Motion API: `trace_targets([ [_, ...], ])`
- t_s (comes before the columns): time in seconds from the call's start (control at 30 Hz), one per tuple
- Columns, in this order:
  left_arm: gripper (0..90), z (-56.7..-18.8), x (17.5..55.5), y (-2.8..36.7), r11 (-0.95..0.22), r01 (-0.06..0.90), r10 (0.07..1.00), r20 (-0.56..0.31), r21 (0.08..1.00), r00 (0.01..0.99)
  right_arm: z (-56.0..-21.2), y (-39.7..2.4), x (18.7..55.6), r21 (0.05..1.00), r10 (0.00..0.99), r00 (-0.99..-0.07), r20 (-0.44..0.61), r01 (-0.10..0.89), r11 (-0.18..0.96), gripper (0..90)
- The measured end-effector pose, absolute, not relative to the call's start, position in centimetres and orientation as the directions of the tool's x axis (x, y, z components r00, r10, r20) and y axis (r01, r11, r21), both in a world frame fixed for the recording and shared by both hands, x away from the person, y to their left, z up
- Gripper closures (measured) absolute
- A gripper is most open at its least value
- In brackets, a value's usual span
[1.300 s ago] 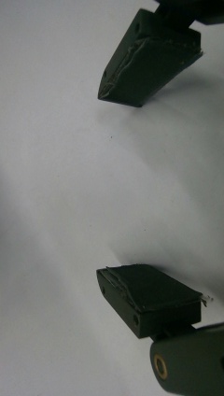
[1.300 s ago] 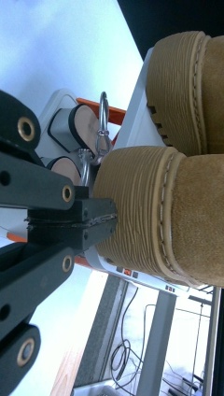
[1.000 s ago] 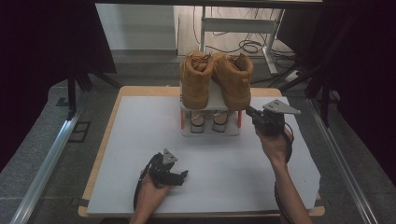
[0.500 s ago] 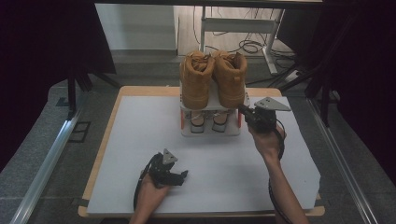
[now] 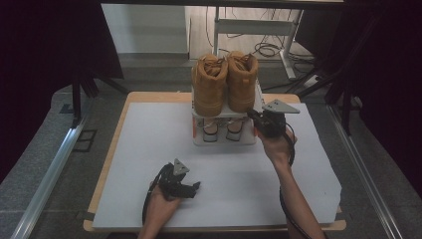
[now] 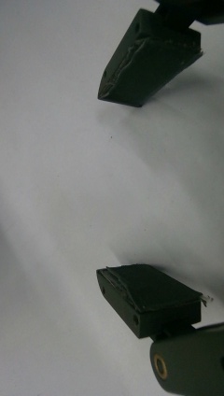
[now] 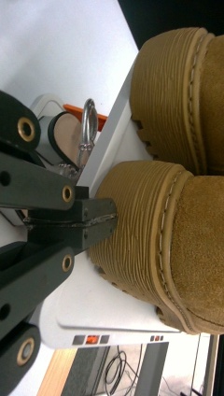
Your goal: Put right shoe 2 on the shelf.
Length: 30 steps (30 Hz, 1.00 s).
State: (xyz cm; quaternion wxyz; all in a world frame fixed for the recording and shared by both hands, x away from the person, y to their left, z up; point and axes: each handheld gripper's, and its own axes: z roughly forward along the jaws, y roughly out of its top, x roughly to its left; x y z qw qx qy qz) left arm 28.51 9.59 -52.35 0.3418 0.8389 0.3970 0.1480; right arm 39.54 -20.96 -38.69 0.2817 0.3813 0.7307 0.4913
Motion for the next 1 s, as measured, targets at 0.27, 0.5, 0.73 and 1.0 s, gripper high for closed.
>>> trace_targets([
  [0.27,13.2,-52.4,28.5,9.6,-0.451,0.565,0.767,-0.023,0.691,0.641,-38.6,-20.6,39.6,0.93,0.833,-0.55,-0.054,0.277,0.243,89.1],
  [0.5,13.2,-52.4,28.5,9.6,-0.451,0.565,0.767,-0.023,0.691,0.641,-38.4,-20.6,39.2,0.933,0.828,-0.559,-0.049,0.271,0.238,83.8],
  [0.73,13.2,-52.3,28.5,9.6,-0.454,0.564,0.766,-0.021,0.69,0.642,-38.2,-20.8,38.6,0.933,0.822,-0.567,-0.055,0.265,0.245,73.9],
  [1.0,13.2,-52.4,28.5,9.6,-0.448,0.567,0.769,-0.025,0.692,0.639,-38.2,-21.1,38.0,0.93,0.815,-0.576,-0.072,0.257,0.264,53.1],
])
